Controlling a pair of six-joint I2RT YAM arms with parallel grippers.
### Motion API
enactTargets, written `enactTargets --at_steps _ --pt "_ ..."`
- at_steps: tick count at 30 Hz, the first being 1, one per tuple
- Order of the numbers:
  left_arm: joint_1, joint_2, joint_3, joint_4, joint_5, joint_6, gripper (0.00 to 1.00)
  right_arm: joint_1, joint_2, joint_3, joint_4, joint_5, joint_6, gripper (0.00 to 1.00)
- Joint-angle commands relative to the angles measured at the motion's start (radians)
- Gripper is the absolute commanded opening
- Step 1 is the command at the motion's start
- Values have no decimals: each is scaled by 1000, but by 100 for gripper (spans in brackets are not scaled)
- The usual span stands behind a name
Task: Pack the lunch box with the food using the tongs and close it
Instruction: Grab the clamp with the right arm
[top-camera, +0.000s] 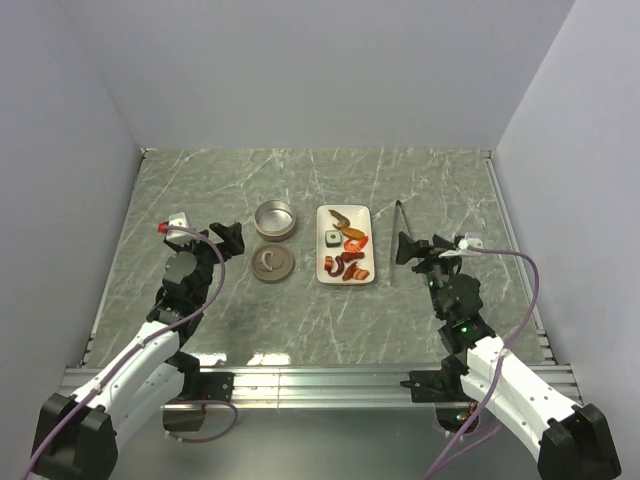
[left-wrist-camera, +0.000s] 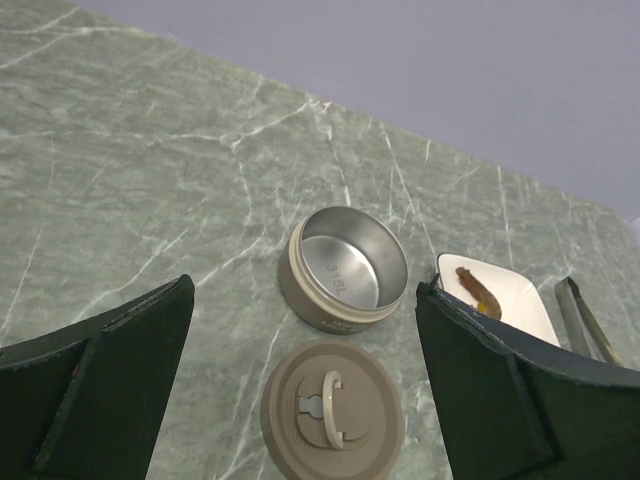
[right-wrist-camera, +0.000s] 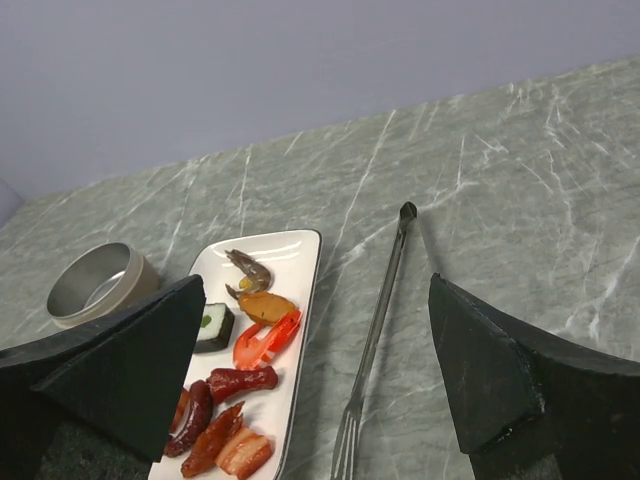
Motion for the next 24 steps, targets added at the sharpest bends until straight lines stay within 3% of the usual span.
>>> enactTargets --at_steps 1,11,24 --pt "2 15 44 9 -8 3 99 5 6 9 17 19 4 100" --pt "2 25 60 -23 -12 -12 99 5 97 76 -56 28 13 100" --pt "4 107 97 -53 40 -18 99 -20 526 651 -625 87 48 100"
